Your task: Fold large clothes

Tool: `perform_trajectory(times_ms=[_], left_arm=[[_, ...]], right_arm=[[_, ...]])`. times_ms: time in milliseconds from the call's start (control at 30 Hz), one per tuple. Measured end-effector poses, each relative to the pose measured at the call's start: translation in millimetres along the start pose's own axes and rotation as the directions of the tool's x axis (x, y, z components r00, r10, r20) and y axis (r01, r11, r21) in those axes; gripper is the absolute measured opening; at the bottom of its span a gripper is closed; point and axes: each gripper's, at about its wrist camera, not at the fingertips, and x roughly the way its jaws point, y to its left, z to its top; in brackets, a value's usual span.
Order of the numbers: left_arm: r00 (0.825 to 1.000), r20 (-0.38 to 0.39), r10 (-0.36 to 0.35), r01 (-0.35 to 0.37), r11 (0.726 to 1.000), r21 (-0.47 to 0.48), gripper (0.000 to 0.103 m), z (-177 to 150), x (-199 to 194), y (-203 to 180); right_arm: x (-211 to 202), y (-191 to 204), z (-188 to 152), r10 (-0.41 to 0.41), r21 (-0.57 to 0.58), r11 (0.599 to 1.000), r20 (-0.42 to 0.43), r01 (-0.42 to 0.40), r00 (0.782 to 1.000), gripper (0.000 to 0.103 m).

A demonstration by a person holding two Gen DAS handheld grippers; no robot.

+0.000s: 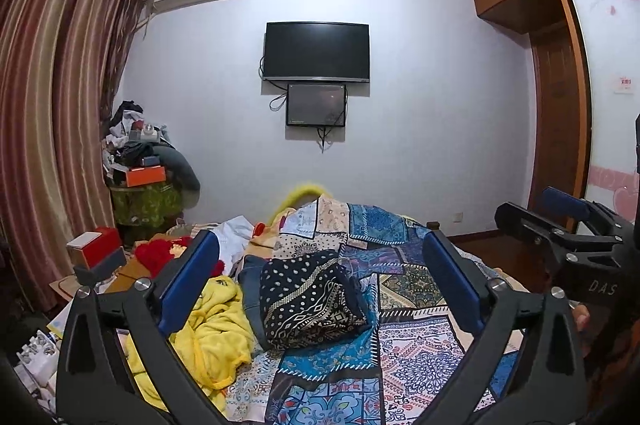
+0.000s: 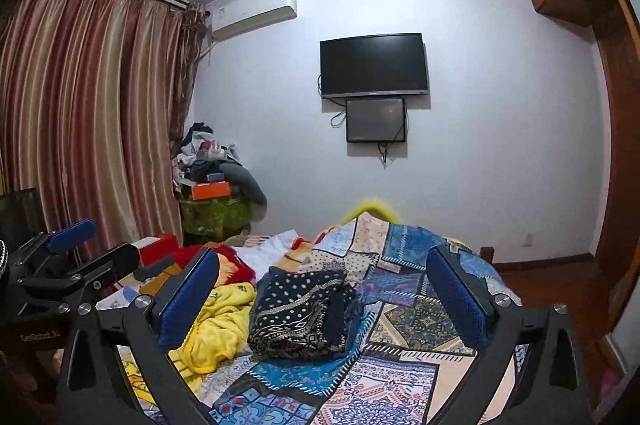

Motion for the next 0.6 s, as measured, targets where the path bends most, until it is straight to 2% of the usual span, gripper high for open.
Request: perform_trajectory(times_ms=[600], left_arm=[[1.0, -0.03, -0.006, 0.006, 1.0, -0.017, 0.102, -1.8, 13.4, 1.8]], right_arm=[[11.9, -8.0, -5.0, -0.002, 0.027, 1.0, -0.032, 0.003, 0.999, 0.103]])
